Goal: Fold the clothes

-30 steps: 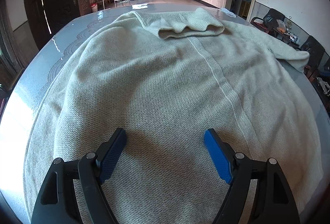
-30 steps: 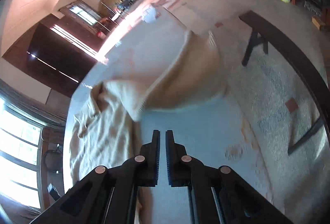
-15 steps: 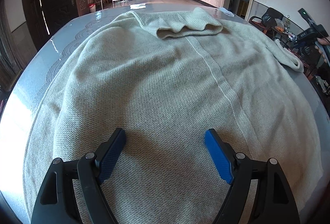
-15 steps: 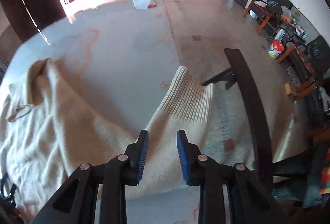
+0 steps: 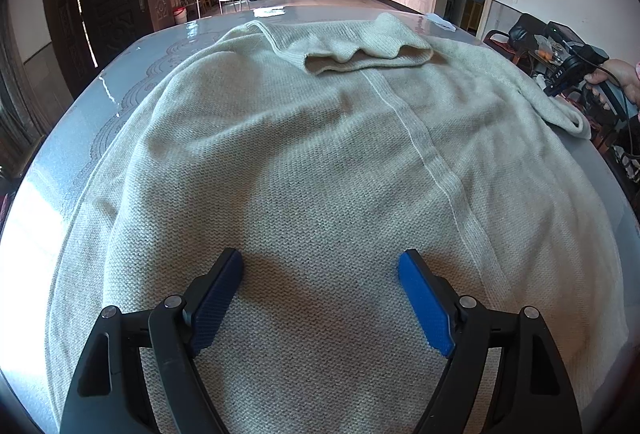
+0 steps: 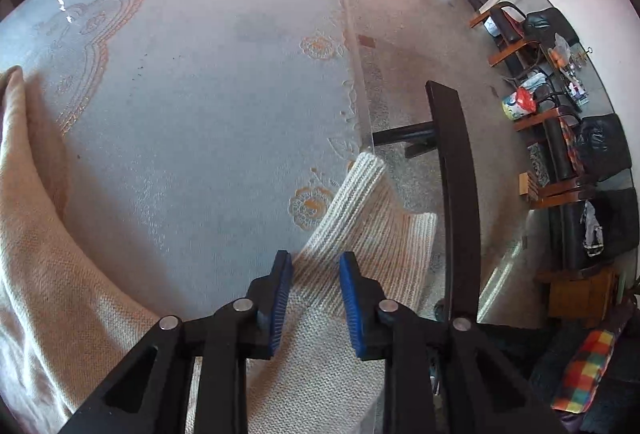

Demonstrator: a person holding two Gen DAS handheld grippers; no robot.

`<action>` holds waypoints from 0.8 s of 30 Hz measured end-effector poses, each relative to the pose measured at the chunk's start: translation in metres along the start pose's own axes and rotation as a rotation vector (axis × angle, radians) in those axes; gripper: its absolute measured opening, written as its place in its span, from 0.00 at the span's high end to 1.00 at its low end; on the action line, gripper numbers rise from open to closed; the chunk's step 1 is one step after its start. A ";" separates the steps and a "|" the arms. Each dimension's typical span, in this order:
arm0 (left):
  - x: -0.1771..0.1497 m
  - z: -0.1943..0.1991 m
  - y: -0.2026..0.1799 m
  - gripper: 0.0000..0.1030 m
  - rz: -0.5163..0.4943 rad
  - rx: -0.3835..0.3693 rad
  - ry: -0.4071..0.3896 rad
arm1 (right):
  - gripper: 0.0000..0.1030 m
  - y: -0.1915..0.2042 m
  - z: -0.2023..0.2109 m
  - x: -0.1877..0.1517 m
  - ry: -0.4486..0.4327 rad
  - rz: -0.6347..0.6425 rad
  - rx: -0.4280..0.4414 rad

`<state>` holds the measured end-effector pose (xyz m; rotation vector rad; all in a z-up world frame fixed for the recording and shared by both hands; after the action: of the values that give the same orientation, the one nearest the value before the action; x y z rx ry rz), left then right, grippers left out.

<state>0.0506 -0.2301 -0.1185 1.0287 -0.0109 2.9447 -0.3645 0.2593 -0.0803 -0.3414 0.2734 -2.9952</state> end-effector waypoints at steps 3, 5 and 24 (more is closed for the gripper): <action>0.000 0.000 0.000 0.21 0.001 -0.001 0.000 | 0.94 -0.017 0.005 -0.012 -0.033 -0.027 0.010; 0.000 0.000 0.000 0.21 0.000 -0.001 0.000 | 0.96 -0.039 0.019 -0.025 -0.086 -0.084 0.032; 0.001 -0.001 0.000 0.20 0.003 -0.007 -0.001 | 0.83 -0.151 0.044 -0.258 -0.079 -0.583 0.030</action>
<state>0.0494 -0.2302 -0.1191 1.0304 -0.0236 2.9448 -0.1191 0.4344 -0.0640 -0.6306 0.1364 -3.5343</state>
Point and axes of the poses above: each gripper's, at about its wrist camera, not at the fingertips, and z roughly against the way its jaws point, y to its left, x to its top, the point moved 1 cm from there along -z, roughly the way its jaws point, and after that the axes turned 4 degrees about -z, right-handed, at the moved point
